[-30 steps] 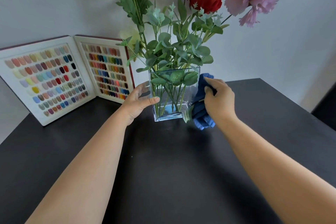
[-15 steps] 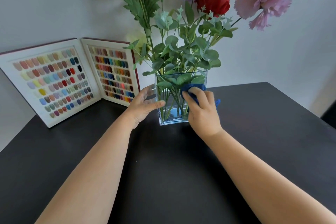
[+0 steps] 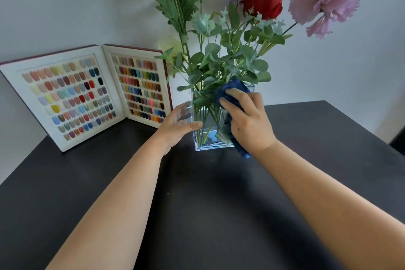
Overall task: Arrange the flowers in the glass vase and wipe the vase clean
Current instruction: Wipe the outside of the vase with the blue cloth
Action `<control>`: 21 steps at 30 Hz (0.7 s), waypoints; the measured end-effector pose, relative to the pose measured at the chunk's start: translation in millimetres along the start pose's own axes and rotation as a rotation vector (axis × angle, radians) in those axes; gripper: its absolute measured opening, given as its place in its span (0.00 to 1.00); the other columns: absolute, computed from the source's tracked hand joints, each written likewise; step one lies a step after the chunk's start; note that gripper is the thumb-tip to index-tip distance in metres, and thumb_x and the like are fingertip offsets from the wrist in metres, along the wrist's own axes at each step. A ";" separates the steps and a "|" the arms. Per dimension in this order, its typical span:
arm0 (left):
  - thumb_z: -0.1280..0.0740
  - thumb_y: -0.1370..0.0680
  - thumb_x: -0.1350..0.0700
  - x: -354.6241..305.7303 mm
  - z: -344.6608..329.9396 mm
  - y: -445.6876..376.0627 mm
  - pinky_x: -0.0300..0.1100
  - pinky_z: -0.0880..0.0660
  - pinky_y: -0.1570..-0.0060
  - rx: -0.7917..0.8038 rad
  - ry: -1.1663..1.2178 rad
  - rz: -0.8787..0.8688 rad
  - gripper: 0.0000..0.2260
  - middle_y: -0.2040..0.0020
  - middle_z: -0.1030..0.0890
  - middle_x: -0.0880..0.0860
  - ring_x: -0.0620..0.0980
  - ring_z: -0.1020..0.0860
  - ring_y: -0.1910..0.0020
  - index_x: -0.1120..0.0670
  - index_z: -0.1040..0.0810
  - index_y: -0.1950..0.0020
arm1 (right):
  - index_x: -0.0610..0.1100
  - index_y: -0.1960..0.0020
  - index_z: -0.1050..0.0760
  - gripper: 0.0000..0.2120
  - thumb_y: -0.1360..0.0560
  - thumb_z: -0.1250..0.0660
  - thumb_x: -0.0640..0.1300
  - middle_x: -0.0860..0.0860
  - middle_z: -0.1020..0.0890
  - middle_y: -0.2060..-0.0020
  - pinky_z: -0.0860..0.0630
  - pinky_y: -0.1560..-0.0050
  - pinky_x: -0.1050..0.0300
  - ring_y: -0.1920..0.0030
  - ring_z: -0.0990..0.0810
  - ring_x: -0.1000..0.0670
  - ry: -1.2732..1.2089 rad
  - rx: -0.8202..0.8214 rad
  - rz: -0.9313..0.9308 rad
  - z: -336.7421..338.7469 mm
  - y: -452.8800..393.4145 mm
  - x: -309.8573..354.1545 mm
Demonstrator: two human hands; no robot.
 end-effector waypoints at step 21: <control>0.24 0.36 0.45 -1.2 4.6 -1.1 0.40 0.32 0.40 0.070 -0.101 0.021 0.39 0.28 0.32 0.50 0.39 0.30 0.35 0.47 0.34 0.27 | 0.33 0.49 0.20 0.15 0.33 0.35 0.24 0.37 0.20 0.45 0.25 0.56 0.49 0.60 0.25 0.39 -0.007 0.113 0.037 -18.5 13.0 15.9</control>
Point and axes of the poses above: each hand's wrist, its own y-axis away from the middle knuckle, its own z-axis out of the back of the hand, x = y × z, the point moved 8 cm from there along -y, towards the middle knuckle
